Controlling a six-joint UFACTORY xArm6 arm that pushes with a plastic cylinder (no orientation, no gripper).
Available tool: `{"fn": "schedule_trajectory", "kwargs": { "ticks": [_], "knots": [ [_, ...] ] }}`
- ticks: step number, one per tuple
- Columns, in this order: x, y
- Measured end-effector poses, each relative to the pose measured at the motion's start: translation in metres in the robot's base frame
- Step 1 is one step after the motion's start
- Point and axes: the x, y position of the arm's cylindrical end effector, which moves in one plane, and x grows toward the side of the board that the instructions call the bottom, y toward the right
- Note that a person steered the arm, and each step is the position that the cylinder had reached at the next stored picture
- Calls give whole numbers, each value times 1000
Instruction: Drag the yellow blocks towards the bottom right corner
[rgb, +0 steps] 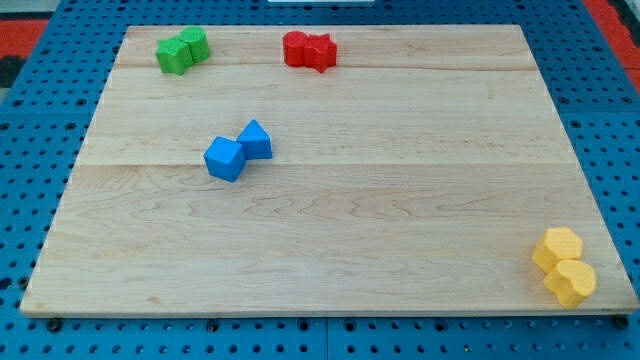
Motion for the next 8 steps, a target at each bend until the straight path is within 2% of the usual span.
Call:
{"fn": "schedule_trajectory", "kwargs": {
  "ticks": [2,3,4,5,6,8],
  "knots": [
    [-11,-71],
    [-59,-71],
    [-63,-49],
    [-36,3],
    [-1,-9],
    [-17,-114]
  ]
}}
